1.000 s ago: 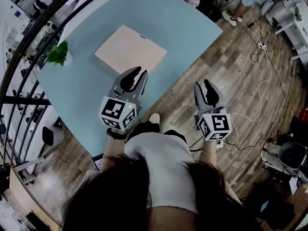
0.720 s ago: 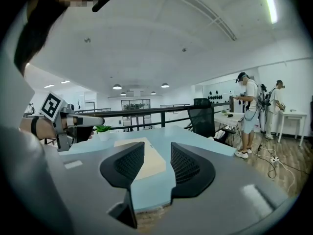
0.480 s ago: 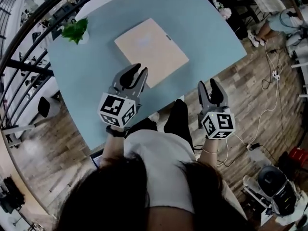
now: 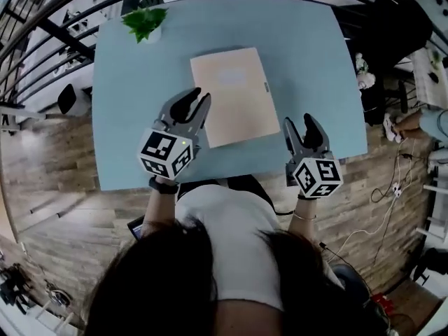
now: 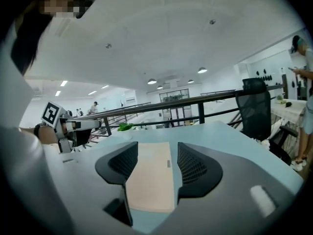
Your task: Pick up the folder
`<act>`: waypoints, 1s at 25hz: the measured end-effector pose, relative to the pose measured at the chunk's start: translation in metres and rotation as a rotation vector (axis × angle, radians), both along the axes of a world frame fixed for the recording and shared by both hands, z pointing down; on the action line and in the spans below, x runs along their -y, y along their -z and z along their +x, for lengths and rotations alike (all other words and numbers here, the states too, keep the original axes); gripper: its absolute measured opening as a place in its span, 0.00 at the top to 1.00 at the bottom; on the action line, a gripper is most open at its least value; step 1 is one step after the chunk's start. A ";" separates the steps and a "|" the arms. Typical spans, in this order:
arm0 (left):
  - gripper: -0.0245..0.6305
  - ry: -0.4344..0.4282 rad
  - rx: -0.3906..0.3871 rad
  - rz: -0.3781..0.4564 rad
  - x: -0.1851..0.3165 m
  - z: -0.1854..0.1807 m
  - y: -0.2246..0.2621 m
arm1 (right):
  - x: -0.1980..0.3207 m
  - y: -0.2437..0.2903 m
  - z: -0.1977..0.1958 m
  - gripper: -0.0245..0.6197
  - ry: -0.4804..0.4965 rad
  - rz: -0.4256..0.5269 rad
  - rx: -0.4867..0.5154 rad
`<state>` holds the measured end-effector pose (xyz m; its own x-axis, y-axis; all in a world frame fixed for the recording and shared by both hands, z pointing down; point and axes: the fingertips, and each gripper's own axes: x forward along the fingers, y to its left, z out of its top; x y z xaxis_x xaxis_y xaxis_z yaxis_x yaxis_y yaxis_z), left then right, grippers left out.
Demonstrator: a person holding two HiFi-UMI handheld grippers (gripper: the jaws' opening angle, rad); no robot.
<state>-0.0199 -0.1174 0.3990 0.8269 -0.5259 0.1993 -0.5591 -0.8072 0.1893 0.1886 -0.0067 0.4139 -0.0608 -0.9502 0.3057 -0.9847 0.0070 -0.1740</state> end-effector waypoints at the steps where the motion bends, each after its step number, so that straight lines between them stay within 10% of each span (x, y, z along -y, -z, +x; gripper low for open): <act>1: 0.81 0.021 0.001 -0.002 0.003 0.003 0.000 | 0.009 -0.001 0.004 0.61 0.026 -0.002 0.005; 16: 0.81 0.337 0.045 -0.066 0.008 -0.007 -0.023 | 0.079 -0.022 0.018 0.56 0.371 -0.047 0.086; 25: 0.81 0.371 0.064 -0.119 0.009 -0.009 -0.035 | 0.088 -0.025 0.018 0.56 0.423 -0.083 0.106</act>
<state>-0.0287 -0.1267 0.4339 0.5691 -0.7567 0.3218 -0.8222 -0.5231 0.2242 0.2066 -0.0949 0.4392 -0.4741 -0.8076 0.3508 -0.8748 0.3871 -0.2912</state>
